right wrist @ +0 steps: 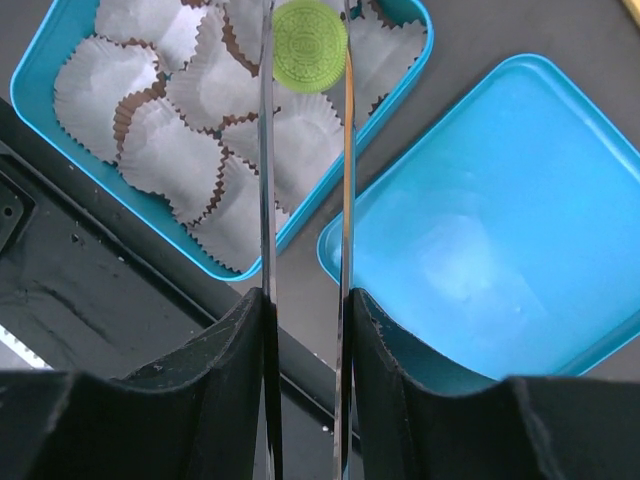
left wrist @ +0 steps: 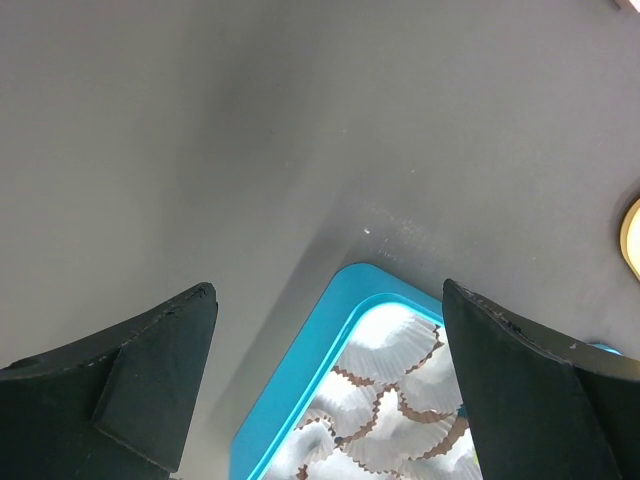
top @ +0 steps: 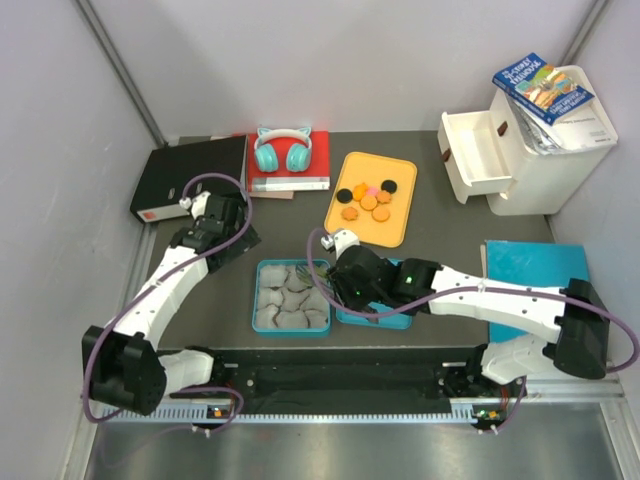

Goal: Pack the cookies

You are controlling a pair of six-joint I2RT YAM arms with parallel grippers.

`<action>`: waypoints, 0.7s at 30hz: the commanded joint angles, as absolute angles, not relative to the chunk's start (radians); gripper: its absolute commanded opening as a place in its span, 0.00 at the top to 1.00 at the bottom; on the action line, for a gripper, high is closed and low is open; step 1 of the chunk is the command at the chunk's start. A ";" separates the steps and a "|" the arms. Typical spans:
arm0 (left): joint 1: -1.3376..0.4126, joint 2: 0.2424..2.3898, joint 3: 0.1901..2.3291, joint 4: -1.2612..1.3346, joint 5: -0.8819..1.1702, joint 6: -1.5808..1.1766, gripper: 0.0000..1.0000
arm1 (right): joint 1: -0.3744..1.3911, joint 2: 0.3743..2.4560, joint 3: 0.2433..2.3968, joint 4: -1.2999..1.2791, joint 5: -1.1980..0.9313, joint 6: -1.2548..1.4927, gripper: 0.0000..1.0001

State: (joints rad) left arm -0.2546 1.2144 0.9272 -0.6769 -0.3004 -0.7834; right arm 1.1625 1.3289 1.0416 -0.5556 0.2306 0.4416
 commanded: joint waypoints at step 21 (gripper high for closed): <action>-0.242 1.207 0.868 -0.623 -0.242 -0.765 0.02 | 1.177 1.471 1.221 -0.498 0.248 0.396 0.63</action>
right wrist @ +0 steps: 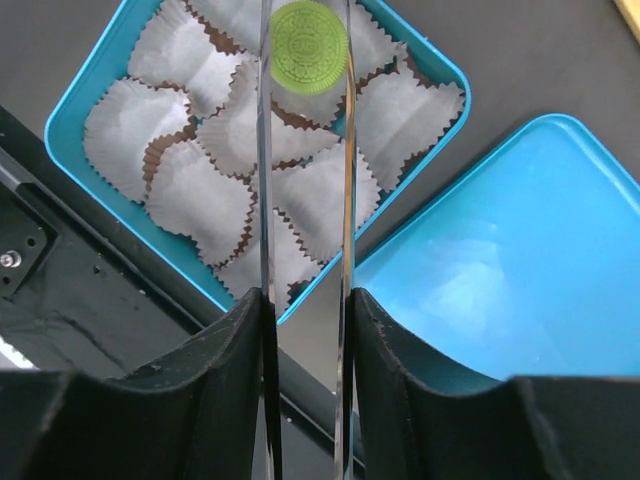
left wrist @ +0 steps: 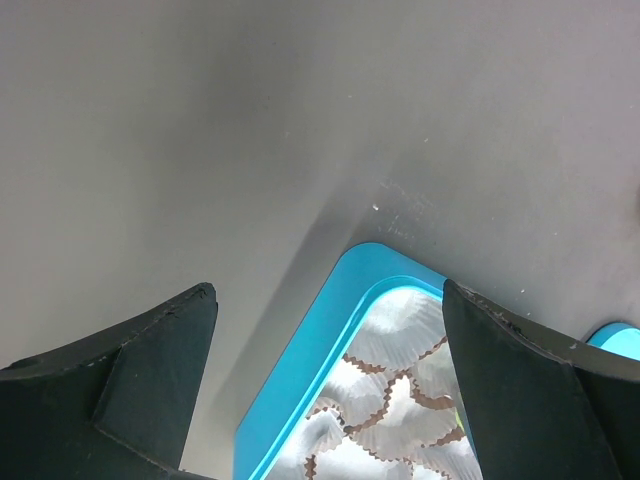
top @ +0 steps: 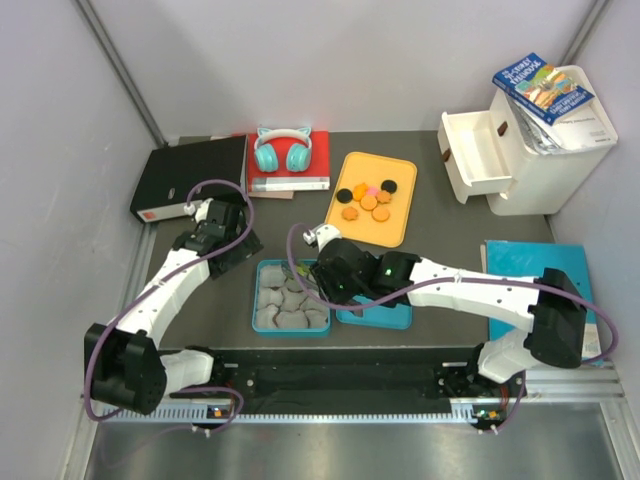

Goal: Pack the cookies

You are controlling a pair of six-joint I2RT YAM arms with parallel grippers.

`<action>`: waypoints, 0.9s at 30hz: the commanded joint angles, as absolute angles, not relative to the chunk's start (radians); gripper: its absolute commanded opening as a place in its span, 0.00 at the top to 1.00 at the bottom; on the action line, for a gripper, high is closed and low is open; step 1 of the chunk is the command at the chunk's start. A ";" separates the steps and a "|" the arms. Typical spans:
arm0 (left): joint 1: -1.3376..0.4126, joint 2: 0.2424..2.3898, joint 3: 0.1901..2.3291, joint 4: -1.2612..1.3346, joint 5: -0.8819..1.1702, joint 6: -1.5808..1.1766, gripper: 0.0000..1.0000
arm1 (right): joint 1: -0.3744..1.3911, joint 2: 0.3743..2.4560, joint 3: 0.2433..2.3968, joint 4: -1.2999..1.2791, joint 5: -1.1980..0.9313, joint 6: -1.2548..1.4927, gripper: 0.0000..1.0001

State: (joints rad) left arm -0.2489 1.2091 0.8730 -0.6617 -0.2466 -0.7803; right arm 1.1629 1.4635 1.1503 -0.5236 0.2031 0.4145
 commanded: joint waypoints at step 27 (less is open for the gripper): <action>-0.239 1.195 0.853 -0.614 -0.229 -0.762 0.02 | 1.060 1.309 1.273 -0.664 0.416 0.429 0.49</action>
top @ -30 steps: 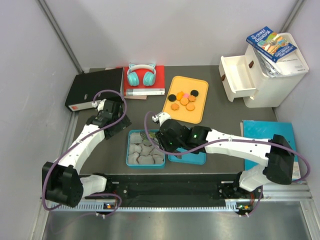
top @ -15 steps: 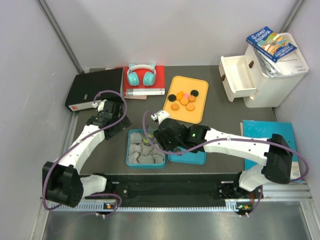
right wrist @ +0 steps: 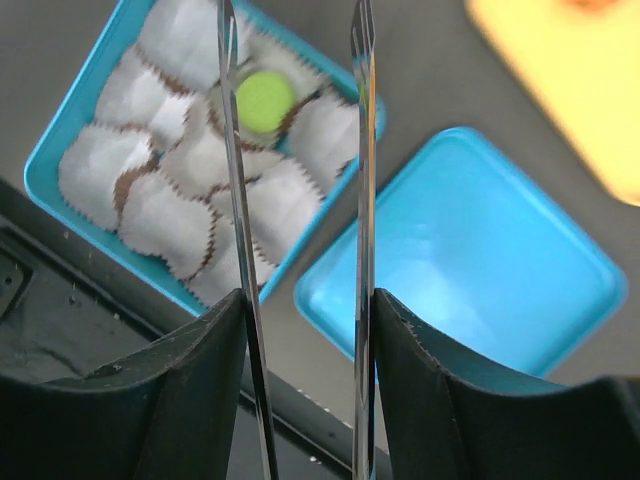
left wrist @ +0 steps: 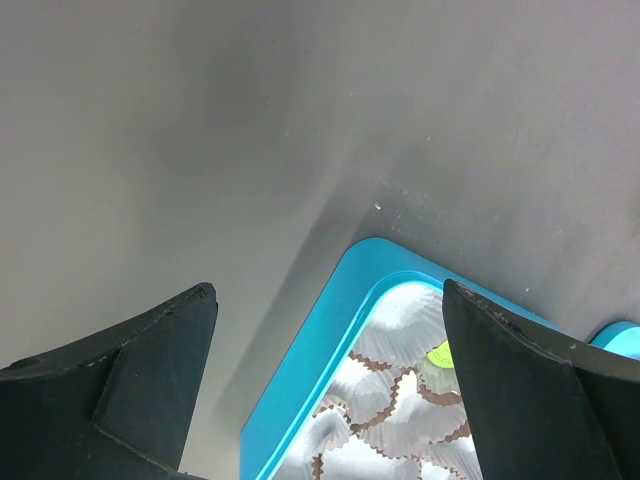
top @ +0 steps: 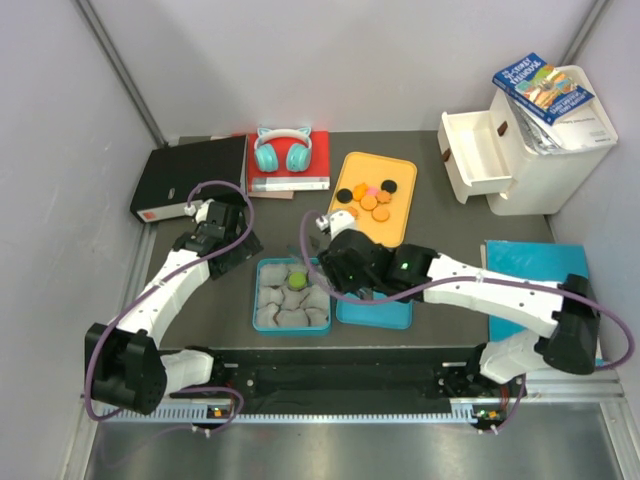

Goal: Pack the cookies

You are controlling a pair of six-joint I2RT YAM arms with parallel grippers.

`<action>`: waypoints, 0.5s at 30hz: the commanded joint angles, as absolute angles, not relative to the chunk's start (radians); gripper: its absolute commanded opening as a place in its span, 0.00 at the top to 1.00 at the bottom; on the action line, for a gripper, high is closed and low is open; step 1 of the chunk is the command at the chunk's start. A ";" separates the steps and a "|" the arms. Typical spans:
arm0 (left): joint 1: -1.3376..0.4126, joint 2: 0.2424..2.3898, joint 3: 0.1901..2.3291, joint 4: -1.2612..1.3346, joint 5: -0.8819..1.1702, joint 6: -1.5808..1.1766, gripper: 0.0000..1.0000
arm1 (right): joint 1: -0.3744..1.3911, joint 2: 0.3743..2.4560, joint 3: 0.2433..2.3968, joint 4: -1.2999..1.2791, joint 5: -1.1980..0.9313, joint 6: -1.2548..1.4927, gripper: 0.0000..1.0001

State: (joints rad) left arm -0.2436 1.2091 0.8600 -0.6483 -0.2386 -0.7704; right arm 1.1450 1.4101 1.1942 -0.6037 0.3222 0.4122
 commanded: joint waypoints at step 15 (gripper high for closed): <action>-0.239 1.207 0.845 -0.607 -0.201 -0.752 0.02 | 0.626 1.446 1.224 -0.600 0.324 0.387 0.51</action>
